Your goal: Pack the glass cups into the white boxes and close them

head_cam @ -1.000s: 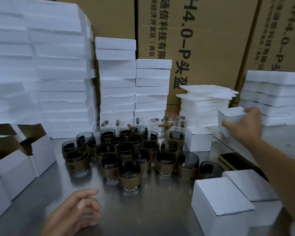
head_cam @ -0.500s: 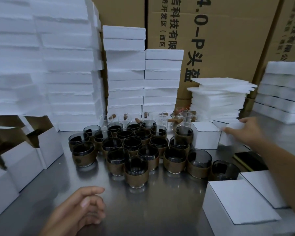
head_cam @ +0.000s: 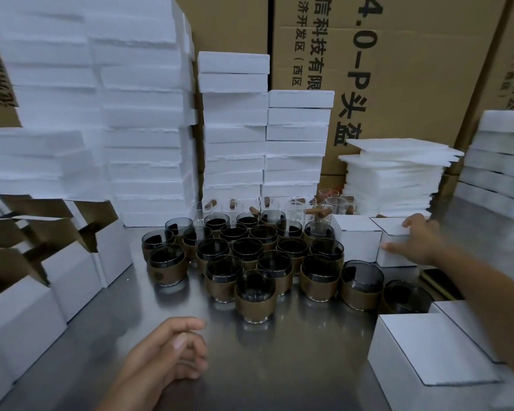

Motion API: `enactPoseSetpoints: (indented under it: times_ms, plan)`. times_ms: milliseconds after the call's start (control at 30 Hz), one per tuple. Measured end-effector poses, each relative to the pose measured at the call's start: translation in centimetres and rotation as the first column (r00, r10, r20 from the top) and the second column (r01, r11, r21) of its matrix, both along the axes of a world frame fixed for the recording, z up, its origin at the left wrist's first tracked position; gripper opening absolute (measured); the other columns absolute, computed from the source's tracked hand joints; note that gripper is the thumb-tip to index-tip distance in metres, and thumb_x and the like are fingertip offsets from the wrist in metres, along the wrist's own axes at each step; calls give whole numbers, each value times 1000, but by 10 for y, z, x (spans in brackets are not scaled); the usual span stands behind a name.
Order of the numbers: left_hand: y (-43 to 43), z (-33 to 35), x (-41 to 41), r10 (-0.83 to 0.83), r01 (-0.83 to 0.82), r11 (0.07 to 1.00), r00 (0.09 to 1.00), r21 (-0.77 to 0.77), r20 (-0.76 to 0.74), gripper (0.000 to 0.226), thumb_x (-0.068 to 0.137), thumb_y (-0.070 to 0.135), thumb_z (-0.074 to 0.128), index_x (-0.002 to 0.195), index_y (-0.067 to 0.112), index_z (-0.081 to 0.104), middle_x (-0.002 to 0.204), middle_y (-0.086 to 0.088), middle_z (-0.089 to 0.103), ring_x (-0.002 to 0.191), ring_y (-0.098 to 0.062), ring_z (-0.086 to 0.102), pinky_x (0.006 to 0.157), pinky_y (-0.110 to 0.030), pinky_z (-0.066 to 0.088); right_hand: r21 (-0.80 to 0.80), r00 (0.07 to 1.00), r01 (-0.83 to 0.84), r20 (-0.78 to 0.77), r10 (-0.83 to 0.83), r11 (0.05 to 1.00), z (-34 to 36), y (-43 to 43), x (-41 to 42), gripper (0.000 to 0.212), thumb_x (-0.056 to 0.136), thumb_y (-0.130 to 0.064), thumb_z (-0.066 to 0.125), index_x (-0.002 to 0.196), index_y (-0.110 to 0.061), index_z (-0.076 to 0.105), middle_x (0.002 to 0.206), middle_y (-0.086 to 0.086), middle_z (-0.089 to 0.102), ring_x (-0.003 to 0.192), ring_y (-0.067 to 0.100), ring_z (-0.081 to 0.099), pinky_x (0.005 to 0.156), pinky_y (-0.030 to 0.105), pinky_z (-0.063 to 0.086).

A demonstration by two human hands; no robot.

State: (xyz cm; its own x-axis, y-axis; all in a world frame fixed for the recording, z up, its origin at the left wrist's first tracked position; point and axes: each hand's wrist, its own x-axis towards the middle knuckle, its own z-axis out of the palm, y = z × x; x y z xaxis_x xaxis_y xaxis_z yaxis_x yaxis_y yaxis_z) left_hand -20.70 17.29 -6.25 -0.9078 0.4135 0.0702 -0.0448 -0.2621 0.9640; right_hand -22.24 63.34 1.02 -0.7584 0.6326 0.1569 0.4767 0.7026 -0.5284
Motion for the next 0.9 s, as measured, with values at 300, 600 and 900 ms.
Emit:
enactPoseSetpoints:
  times_ms: [300, 600, 900]
  plan:
    - [1, -1, 3, -4, 6, 999, 997, 33, -73, 23, 76, 12, 65, 97, 2, 65, 76, -20, 62, 63, -28, 62, 55, -27, 52, 212, 986, -123, 138, 94, 970, 40, -50, 3, 72, 90, -46, 55, 145, -8, 28, 154, 20, 19, 142, 34, 17, 112, 44, 26]
    - [-1, 4, 12, -75, 70, 997, 983, -36, -165, 35, 69, 47, 67, 96, 25, 69, 83, -6, 66, 76, -18, 63, 67, -25, 50, 260, 736, -617, -146, 661, 743, 73, -189, 65, 35, 89, -38, 57, 122, -38, 47, 128, -14, 45, 112, -2, 41, 90, 16, 30]
    - [-1, 15, 33, -16, -67, 966, 949, -250, -316, 10, 84, 25, 61, 94, 26, 65, 80, 4, 63, 78, -11, 61, 72, -21, 46, 126, 646, -693, -330, 689, 710, -6, -292, 148, 15, 88, -23, 63, 97, -35, 63, 100, -26, 57, 102, -14, 49, 82, 0, 32]
